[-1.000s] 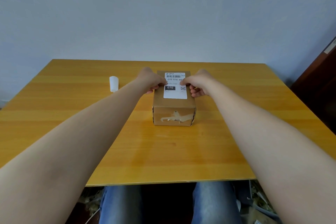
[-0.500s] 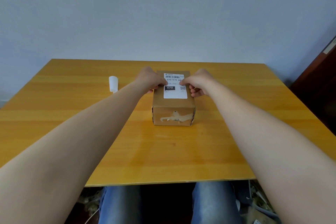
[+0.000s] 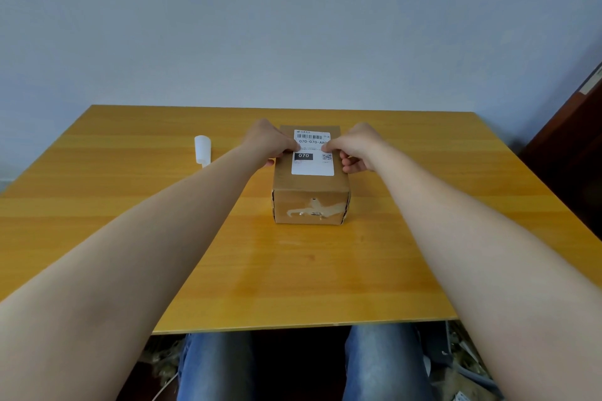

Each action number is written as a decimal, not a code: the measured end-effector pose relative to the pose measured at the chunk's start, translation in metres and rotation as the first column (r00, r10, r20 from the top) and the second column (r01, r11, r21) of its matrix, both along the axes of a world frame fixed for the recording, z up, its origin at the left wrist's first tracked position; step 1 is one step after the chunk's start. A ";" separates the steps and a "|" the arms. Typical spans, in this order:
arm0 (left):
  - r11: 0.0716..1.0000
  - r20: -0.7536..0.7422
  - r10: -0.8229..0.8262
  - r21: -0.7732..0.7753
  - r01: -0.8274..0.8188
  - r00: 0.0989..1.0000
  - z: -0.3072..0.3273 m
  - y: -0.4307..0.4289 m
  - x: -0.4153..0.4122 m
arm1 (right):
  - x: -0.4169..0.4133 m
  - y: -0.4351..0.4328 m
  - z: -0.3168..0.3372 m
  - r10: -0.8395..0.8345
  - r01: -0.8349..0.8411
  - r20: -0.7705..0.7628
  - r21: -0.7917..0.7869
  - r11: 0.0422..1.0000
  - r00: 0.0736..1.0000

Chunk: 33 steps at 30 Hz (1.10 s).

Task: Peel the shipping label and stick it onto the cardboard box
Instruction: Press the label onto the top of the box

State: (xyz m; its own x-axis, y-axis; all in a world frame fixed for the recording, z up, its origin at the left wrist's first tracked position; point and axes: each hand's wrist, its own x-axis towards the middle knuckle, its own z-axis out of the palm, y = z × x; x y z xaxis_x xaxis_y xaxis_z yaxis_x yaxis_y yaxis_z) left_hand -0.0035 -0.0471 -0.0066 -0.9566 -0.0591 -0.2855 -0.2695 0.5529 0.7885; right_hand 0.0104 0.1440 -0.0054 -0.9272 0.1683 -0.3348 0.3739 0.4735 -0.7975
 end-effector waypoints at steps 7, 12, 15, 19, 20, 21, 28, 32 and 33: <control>1.000 -0.014 -0.010 -0.016 0.009 1.000 0.001 0.001 0.004 | -0.001 0.002 -0.002 0.003 -0.003 0.013 0.005 1.000 1.000; 0.999 -0.008 -0.015 -0.034 0.015 1.000 0.000 -0.001 0.003 | -0.007 0.002 -0.007 -0.011 0.012 -0.021 0.049 0.999 1.000; 1.000 -0.034 -0.008 -0.028 0.007 0.999 0.000 0.001 0.004 | -0.007 0.000 -0.005 -0.009 0.013 -0.037 0.107 0.994 0.999; 0.999 0.016 -0.018 -0.029 0.019 1.000 0.002 0.007 0.008 | -0.005 -0.005 -0.006 0.019 -0.020 0.012 0.102 0.995 1.000; 0.998 0.035 -0.036 -0.044 0.037 0.999 0.002 0.007 0.008 | -0.005 -0.006 -0.007 0.023 -0.024 0.020 0.084 0.996 1.000; 0.997 0.044 -0.053 -0.054 0.055 0.998 0.001 0.008 0.008 | -0.005 -0.007 -0.008 0.023 -0.024 0.023 0.071 0.997 0.999; 0.997 0.026 -0.076 -0.024 0.077 0.997 -0.004 0.012 0.008 | -0.003 -0.011 -0.012 0.005 -0.006 0.021 0.039 0.999 1.000; 0.998 -0.006 -0.069 0.012 0.069 0.998 -0.010 0.013 0.006 | -0.004 -0.012 -0.017 -0.011 0.010 0.019 0.047 0.999 1.000; 0.997 -0.019 -0.071 0.002 0.071 0.997 -0.012 0.013 0.005 | -0.004 -0.012 -0.018 -0.017 0.016 0.015 0.050 0.999 1.000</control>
